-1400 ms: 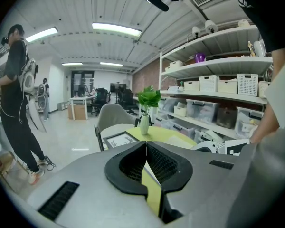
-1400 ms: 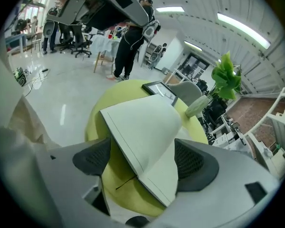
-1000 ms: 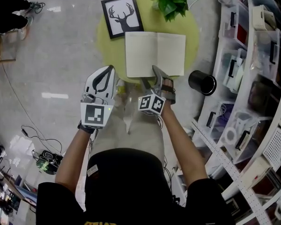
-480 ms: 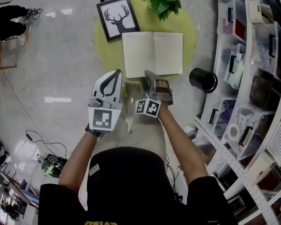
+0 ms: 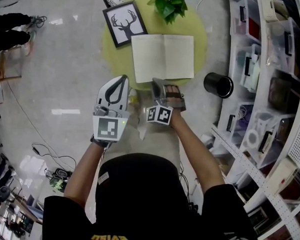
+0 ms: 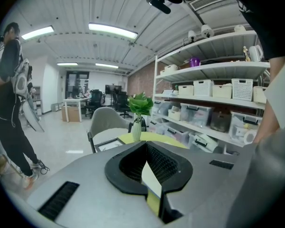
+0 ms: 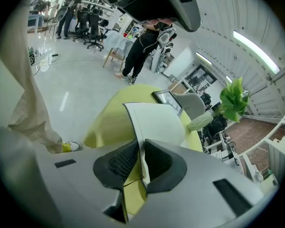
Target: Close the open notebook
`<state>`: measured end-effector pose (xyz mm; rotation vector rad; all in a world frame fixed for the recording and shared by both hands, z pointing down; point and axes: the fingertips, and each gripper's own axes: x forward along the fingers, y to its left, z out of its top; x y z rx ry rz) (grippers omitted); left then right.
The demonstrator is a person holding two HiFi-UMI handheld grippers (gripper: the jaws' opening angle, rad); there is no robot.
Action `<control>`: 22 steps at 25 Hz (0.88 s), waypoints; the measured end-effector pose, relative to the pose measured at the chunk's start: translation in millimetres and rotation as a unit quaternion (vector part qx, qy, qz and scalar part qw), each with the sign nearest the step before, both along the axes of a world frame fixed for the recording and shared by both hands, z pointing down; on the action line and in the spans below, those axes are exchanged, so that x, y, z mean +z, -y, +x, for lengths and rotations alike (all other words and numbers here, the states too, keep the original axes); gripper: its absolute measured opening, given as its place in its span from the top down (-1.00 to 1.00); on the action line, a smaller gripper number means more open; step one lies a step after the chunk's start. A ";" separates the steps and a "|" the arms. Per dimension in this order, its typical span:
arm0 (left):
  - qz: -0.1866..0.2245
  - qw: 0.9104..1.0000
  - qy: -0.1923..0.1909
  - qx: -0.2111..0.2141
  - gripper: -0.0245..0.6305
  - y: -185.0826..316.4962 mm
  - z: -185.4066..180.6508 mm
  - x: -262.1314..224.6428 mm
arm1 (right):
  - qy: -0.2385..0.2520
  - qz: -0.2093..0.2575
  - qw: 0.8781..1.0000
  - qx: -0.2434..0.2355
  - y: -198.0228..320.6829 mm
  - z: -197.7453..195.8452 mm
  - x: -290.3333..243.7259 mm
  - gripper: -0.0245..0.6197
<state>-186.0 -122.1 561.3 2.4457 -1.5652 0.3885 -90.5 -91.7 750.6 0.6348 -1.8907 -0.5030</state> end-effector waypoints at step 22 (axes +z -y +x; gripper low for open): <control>-0.007 1.000 -0.009 -0.003 0.87 -4.3 5.9 -4.6 | 0.023 0.005 0.999 0.032 2.8 4.1 -16.1 0.83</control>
